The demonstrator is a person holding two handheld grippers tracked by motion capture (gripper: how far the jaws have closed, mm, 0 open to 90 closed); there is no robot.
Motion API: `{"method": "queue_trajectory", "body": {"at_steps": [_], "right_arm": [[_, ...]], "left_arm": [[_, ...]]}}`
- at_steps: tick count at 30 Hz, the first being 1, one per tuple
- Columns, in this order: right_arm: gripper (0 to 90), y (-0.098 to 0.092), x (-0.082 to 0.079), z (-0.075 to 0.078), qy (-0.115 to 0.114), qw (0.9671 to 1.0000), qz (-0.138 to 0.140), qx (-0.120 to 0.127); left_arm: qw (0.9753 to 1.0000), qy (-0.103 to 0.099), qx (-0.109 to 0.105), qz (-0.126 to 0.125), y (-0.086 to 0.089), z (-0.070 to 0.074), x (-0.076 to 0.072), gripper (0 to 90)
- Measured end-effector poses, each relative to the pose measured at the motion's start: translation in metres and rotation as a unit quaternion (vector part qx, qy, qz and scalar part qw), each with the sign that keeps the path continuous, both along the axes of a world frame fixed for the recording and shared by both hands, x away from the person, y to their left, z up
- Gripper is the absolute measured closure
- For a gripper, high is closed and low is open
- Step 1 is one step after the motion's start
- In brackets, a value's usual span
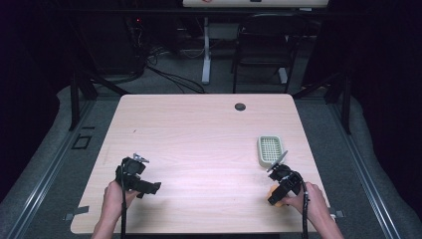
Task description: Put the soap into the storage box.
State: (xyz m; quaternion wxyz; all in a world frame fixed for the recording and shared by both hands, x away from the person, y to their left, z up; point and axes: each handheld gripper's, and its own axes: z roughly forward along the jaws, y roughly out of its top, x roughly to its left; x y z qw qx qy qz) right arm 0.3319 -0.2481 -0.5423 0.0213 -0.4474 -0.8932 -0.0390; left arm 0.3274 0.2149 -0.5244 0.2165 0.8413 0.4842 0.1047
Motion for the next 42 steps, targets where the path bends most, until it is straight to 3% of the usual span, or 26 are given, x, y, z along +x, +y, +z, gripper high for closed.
{"method": "queue_trajectory", "body": {"at_steps": [3, 4, 7, 10, 19, 20, 22, 23, 26, 27, 28, 29, 32, 41, 42], "right_arm": [[25.2, 0.001, -0.001, -0.003, -0.005, 0.9999, -0.012, 0.006], [25.3, 0.003, -0.004, -0.006, -0.016, 0.9992, -0.03, 0.022], [25.4, 0.002, 0.001, -0.001, 0.007, 0.9999, 0.001, -0.011], [25.5, 0.003, -0.001, -0.003, -0.004, 0.9999, -0.013, 0.0], [25.9, 0.001, 0.001, 0.0, 0.003, 0.9999, -0.011, -0.008], [25.9, 0.001, -0.003, -0.004, -0.02, 0.9984, -0.046, 0.026], [26.1, -0.003, 0.002, 0.004, 0.003, 0.9999, -0.014, -0.003], [26.1, -0.002, -0.003, -0.002, -0.029, 0.9975, -0.055, 0.033], [26.2, -0.006, 0.003, 0.009, 0.004, 0.9999, -0.009, -0.013], [26.3, -0.006, 0.002, 0.009, 0.0, 0.9999, -0.014, -0.009], [26.3, -0.005, -0.002, 0.005, -0.024, 0.9984, -0.047, 0.021], [26.4, -0.007, 0.001, 0.01, -0.006, 0.9997, -0.022, -0.004], [26.4, -0.007, 0.0, 0.011, -0.014, 0.9994, -0.03, 0.002], [26.5, -0.011, 0.001, 0.019, -0.01, 0.9995, -0.031, 0.003], [26.5, -0.011, 0.001, 0.019, -0.016, 0.9991, -0.038, 0.013]], "left_arm": [[1.0, -0.001, 0.001, -0.002, 0.0, 0.0, 0.0, 0.0], [1.0, 0.0, 0.002, -0.002, 0.0, 0.0, 0.0, 0.0], [1.0, 0.001, 0.002, -0.001, 0.0, 0.0, -0.001, 0.0], [1.0, 0.002, 0.002, -0.003, 0.001, 0.0, -0.001, 0.0], [1.0, 0.0, 0.002, -0.001, 0.002, 0.001, -0.002, 0.0], [1.0, 0.0, 0.002, -0.002, 0.001, 0.001, -0.002, 0.0], [1.0, 0.001, 0.001, -0.002, 0.001, 0.0, -0.002, 0.0], [1.0, 0.001, 0.001, -0.003, 0.001, 0.0, -0.002, 0.0], [1.0, -0.001, 0.0, -0.002, 0.0, 0.001, -0.002, 0.0], [1.0, 0.001, 0.0, -0.003, 0.0, 0.001, -0.002, 0.0], [1.0, 0.001, 0.0, -0.004, 0.0, 0.001, -0.003, 0.0], [1.0, 0.001, 0.0, -0.005, 0.0, 0.001, -0.003, 0.0], [1.0, -0.001, 0.0, -0.003, 0.0, 0.001, -0.003, 0.0], [1.0, -0.006, -0.004, -0.002, 0.0, 0.0, -0.002, 0.0], [1.0, -0.006, -0.005, -0.002, 0.0, 0.0, -0.002, 0.0]]}}
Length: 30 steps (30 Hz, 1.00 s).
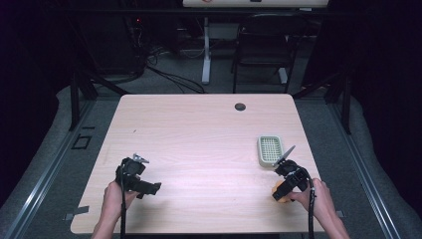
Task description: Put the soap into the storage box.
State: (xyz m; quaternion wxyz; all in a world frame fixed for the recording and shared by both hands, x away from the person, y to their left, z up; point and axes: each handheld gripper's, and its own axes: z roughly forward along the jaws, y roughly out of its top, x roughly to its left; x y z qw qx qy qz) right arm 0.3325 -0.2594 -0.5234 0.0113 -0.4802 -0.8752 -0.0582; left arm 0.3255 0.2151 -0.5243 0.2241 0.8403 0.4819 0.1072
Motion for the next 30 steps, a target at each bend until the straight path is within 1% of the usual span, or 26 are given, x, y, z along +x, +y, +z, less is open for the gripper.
{"method": "queue_trajectory", "body": {"at_steps": [1, 2, 3, 4, 5, 9, 10, 11, 12, 13, 14, 18, 19, 22, 23, 24, 25, 26, 27, 28, 30], "right_arm": [[26.5, -0.001, 0.001, 0.002, 0.001, 1.0, 0.004, -0.004], [26.5, 0.0, -0.002, -0.002, -0.018, 0.9993, -0.024, 0.021], [26.5, -0.001, -0.001, -0.001, -0.018, 0.9994, -0.023, 0.02], [26.5, -0.003, 0.003, 0.006, 0.006, 1.0, 0.004, -0.004], [26.5, -0.005, 0.004, 0.007, 0.011, 0.9998, 0.013, -0.01], [26.5, -0.006, 0.004, 0.007, -0.003, 0.9999, -0.009, 0.003], [26.5, -0.007, 0.005, 0.008, 0.0, 1.0, -0.005, 0.0], [26.5, -0.008, 0.006, 0.01, 0.004, 1.0, 0.0, -0.009], [26.5, -0.008, 0.007, 0.011, 0.006, 0.9999, 0.002, -0.008], [26.5, -0.008, 0.007, 0.011, 0.005, 1.0, 0.0, -0.004], [26.5, -0.008, 0.005, 0.01, -0.004, 0.9999, -0.012, 0.008], [26.5, -0.009, 0.007, 0.012, 0.009, 0.9999, 0.005, -0.006], [26.5, -0.009, 0.006, 0.012, 0.006, 1.0, -0.001, -0.002], [26.5, -0.01, 0.008, 0.014, 0.013, 0.9999, 0.005, -0.006], [26.5, -0.01, 0.009, 0.014, 0.013, 0.9999, 0.007, -0.005], [26.5, -0.009, 0.006, 0.01, -0.006, 0.9996, -0.018, 0.02], [26.5, -0.011, 0.015, 0.019, 0.033, 0.9983, 0.038, -0.028], [26.5, -0.01, 0.014, 0.018, 0.029, 0.9988, 0.03, -0.025], [26.5, -0.009, 0.012, 0.013, 0.011, 0.9999, 0.005, -0.002], [26.5, -0.009, 0.013, 0.015, 0.014, 0.9999, 0.005, -0.003], [26.5, -0.009, 0.015, 0.015, 0.012, 0.9999, 0.008, -0.001]], "left_arm": [[1.0, 0.0, 0.0, -0.001, 0.0, 0.0, 0.0, 0.0], [1.0, 0.0, 0.0, -0.002, 0.0, 0.0, 0.0, 0.0], [1.0, 0.0, 0.0, -0.002, 0.0, 0.001, -0.001, 0.0], [1.0, -0.002, 0.0, -0.003, 0.0, 0.002, -0.001, 0.0], [1.0, -0.004, 0.0, -0.004, 0.0, 0.001, 0.0, 0.0], [1.0, -0.005, 0.003, -0.007, -0.003, 0.002, 0.001, 0.0], [0.9999, -0.007, 0.002, -0.008, -0.004, 0.002, 0.001, 0.0], [0.9999, -0.008, 0.001, -0.008, -0.004, 0.002, 0.002, 0.0], [0.9999, -0.008, 0.003, -0.01, -0.004, 0.002, 0.002, 0.0], [0.9999, -0.012, 0.003, -0.007, -0.005, 0.002, 0.003, 0.0], [0.9999, -0.011, 0.001, -0.007, -0.005, 0.002, 0.004, 0.0], [0.9998, -0.016, 0.004, -0.015, -0.01, 0.003, 0.004, 0.0], [0.9998, -0.016, 0.004, -0.015, -0.01, 0.003, 0.004, 0.0], [0.9998, -0.015, 0.002, -0.013, -0.009, 0.003, 0.003, 0.0], [0.9998, -0.016, 0.002, -0.013, -0.008, 0.003, 0.003, 0.0], [0.9998, -0.016, 0.001, -0.011, -0.007, 0.003, 0.002, 0.0], [0.9998, -0.014, 0.001, -0.012, -0.006, 0.003, 0.002, 0.0], [0.9998, -0.014, 0.002, -0.011, -0.005, 0.003, 0.001, 0.0], [0.9998, -0.014, 0.002, -0.011, -0.004, 0.003, 0.0, 0.0], [0.9998, -0.015, 0.002, -0.01, -0.004, 0.003, -0.001, 0.0], [0.9998, -0.016, 0.001, -0.008, -0.003, 0.003, -0.002, 0.0]]}}
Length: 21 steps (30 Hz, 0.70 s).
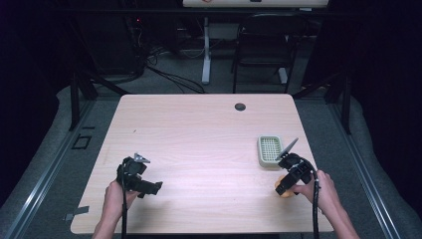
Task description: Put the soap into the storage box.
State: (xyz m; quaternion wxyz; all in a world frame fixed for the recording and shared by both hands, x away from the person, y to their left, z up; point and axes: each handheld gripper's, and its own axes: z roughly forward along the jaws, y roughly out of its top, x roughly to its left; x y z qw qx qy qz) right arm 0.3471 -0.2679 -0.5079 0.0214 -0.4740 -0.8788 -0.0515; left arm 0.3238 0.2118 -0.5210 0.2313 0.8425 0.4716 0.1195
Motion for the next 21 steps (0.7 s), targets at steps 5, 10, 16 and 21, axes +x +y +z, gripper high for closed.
{"method": "queue_trajectory", "body": {"at_steps": [5, 10, 16, 21], "right_arm": [[26.5, 0.001, 0.006, 0.005, 0.001, 1.0, 0.007, -0.001], [26.5, 0.001, 0.011, 0.007, 0.001, 1.0, 0.008, -0.004], [26.5, 0.0, 0.016, 0.011, 0.005, 1.0, 0.007, -0.004], [26.5, 0.0, 0.017, 0.01, -0.013, 0.9998, -0.012, 0.01]], "left_arm": [[1.0, 0.001, 0.001, 0.004, 0.003, -0.001, -0.002, 0.0], [1.0, 0.001, 0.001, 0.006, 0.004, -0.001, -0.003, 0.0], [1.0, 0.001, 0.0, 0.005, 0.004, -0.002, -0.003, 0.0], [1.0, 0.001, 0.0, 0.005, 0.004, -0.002, -0.003, 0.0]]}}
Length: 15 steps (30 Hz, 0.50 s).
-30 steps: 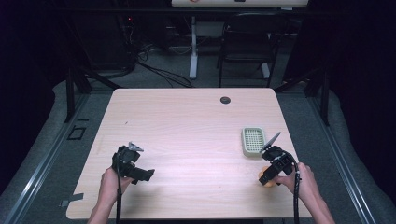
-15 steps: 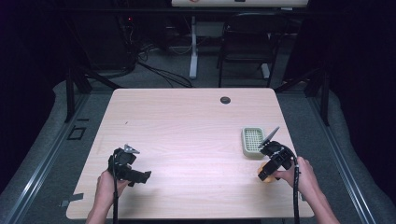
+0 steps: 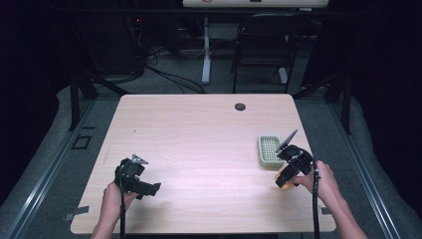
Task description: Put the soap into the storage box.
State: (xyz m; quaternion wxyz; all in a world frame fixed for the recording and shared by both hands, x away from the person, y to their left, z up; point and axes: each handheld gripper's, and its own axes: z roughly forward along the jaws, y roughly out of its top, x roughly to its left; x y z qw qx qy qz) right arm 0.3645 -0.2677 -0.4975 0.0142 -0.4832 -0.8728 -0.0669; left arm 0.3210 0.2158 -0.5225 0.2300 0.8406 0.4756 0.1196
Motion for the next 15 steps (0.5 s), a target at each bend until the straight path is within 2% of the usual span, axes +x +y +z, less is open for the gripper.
{"method": "queue_trajectory", "body": {"at_steps": [3, 6, 12, 14, 15], "right_arm": [[26.5, -0.001, 0.007, 0.006, 0.016, 0.9995, 0.02, -0.021], [26.5, 0.0, 0.007, 0.005, 0.005, 0.9999, 0.006, -0.012], [26.5, 0.001, 0.014, 0.013, 0.012, 0.9994, 0.019, -0.027], [26.5, 0.001, 0.014, 0.013, 0.007, 0.9997, 0.013, -0.019], [26.5, 0.002, 0.013, 0.011, -0.005, 1.0, -0.004, -0.004]], "left_arm": [[1.0, -0.001, 0.001, 0.0, 0.0, 0.0, 0.0, 0.0], [1.0, -0.003, 0.001, -0.002, -0.001, 0.0, 0.0, 0.0], [1.0, -0.001, 0.001, -0.004, -0.001, 0.001, -0.001, 0.0], [1.0, -0.003, 0.0, -0.003, 0.0, 0.001, -0.001, 0.0], [1.0, -0.002, 0.001, -0.003, 0.0, 0.001, -0.001, 0.0]]}}
